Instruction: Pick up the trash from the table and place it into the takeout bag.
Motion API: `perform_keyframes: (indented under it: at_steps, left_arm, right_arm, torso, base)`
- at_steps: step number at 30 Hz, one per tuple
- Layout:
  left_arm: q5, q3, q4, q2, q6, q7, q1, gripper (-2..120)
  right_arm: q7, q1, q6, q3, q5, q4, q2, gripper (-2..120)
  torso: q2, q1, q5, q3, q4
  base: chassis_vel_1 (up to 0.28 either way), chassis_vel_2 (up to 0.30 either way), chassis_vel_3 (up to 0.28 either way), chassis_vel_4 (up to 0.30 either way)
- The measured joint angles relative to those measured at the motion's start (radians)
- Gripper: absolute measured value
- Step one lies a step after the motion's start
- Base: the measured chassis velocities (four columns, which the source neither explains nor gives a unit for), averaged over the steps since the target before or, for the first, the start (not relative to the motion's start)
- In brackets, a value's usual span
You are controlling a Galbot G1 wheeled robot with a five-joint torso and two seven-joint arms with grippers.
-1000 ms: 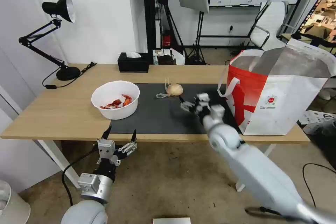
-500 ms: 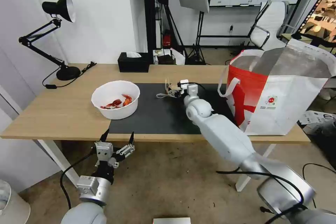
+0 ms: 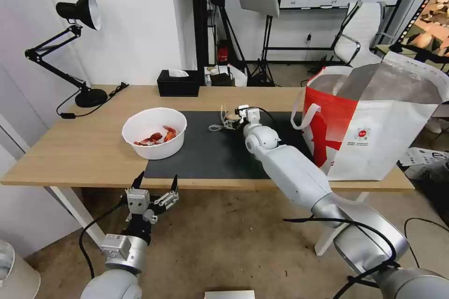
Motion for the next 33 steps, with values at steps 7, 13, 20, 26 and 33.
perform_keyframes:
  at_steps: [7, 13, 20, 26, 33]
  left_arm:
    - [0.0, 0.0, -0.001, 0.002, -0.002, 0.0, 0.001, 100]
    - [0.002, 0.0, -0.002, 0.002, -0.002, -0.001, 0.003, 100]
    - [0.003, -0.002, -0.002, -0.001, -0.005, -0.003, 0.005, 100]
    - [0.003, -0.006, -0.004, -0.001, -0.02, -0.004, 0.009, 100]
    - [0.003, -0.016, -0.021, 0.002, -0.022, -0.005, 0.017, 100]
  right_arm:
    - [-0.009, 0.003, -0.002, -0.001, 0.004, -0.005, -0.006, 81]
    - [-0.009, -0.002, -0.007, -0.001, 0.012, 0.003, -0.01, 61]
    - [0.0, -0.019, -0.016, -0.001, 0.035, 0.033, -0.024, 34]
    - [0.049, -0.063, 0.003, -0.009, 0.059, 0.18, -0.09, 13]
    - [0.172, -0.137, 0.042, 0.013, 0.021, 0.586, -0.254, 6]
  torso:
    - [0.0, 0.0, 0.0, 0.0, 0.0]
    - [0.0, 0.0, 0.0, 0.0, -0.0001]
    - [0.0, 0.0, 0.0, 0.0, 0.0]
    - [0.0, 0.0, 0.0, 0.0, 0.0001]
    - [0.0, 0.0, 0.0003, 0.0, 0.0002]
  base:
    - [0.0, 0.0, 0.0, 0.0]
    - [0.0, 0.0, 0.0, 0.0]
    - [0.0, 0.0, 0.0, 0.0]
    - [0.0, 0.0, 0.0, 0.0]
    - [0.0, 0.0, 0.0, 0.0]
